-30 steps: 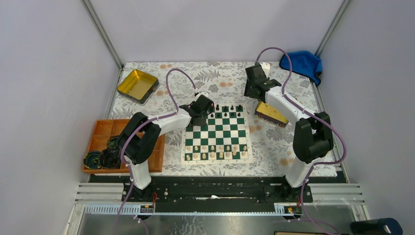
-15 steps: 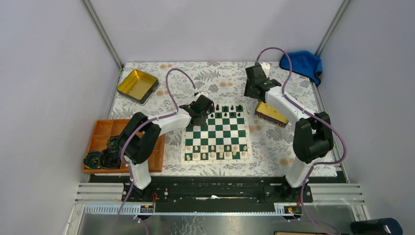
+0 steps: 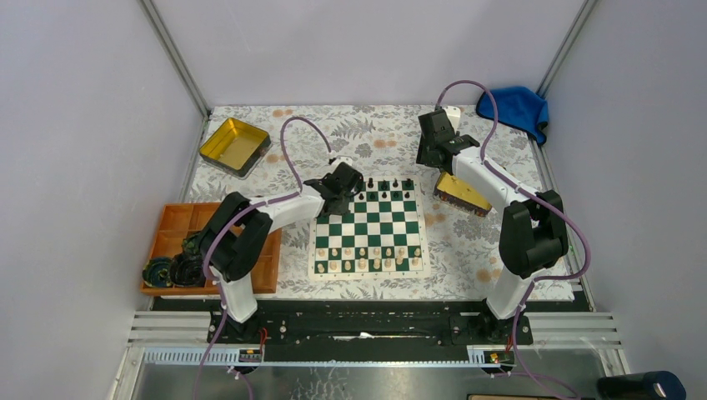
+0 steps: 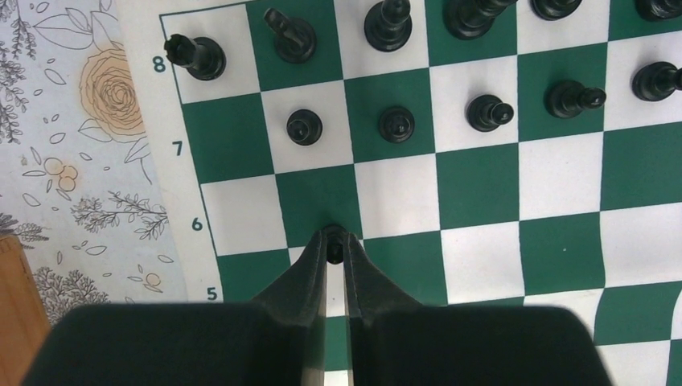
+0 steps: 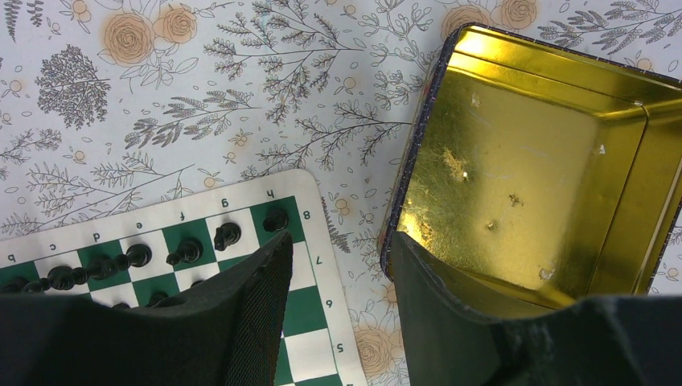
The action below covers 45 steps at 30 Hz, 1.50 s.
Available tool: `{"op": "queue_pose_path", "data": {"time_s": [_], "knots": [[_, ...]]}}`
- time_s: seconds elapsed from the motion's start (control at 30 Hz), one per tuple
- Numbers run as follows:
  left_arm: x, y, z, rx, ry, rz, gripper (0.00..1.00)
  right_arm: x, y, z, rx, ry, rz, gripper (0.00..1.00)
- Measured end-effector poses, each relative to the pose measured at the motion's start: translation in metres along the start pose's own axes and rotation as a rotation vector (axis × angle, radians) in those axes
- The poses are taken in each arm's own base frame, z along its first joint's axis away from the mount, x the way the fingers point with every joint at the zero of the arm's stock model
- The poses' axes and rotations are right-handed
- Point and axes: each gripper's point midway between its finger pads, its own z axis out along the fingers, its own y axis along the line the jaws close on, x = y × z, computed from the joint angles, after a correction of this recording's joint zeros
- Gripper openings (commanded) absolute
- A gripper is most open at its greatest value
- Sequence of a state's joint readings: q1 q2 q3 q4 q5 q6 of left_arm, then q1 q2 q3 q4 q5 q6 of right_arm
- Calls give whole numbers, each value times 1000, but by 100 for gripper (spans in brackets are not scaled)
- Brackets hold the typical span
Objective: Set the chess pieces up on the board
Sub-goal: Pick up the chess piece from the chessboard, then place the chess piece on the chessboard.
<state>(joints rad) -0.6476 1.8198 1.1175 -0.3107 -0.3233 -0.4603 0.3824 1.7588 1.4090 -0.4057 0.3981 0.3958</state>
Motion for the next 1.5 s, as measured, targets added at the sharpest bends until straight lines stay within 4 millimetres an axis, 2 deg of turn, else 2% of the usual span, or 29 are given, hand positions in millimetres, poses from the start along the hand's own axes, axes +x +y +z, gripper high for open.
{"op": "queue_pose_path", "data": {"time_s": [0.17, 0.37, 0.67, 0.97, 1.2, 1.5], "knots": [[-4, 4, -8, -6, -10, -9, 0, 0, 0, 0, 0, 0, 0, 55], [-19, 15, -18, -10, -44, -62, 0, 1, 1, 0, -8, 4, 0, 55], [-27, 50, -10, -67, -40, -141, 0, 2, 3, 0, -21, 10, 1, 55], [-28, 73, -1, -93, -19, -189, 0, 2, 4, 0, -22, 11, 1, 54], [-24, 71, 9, -89, 7, -188, 0, 2, 3, 0, -22, 11, 1, 55], [-29, 67, 12, -79, 3, -190, 0, 2, 3, 0, -21, 12, 1, 55]]}}
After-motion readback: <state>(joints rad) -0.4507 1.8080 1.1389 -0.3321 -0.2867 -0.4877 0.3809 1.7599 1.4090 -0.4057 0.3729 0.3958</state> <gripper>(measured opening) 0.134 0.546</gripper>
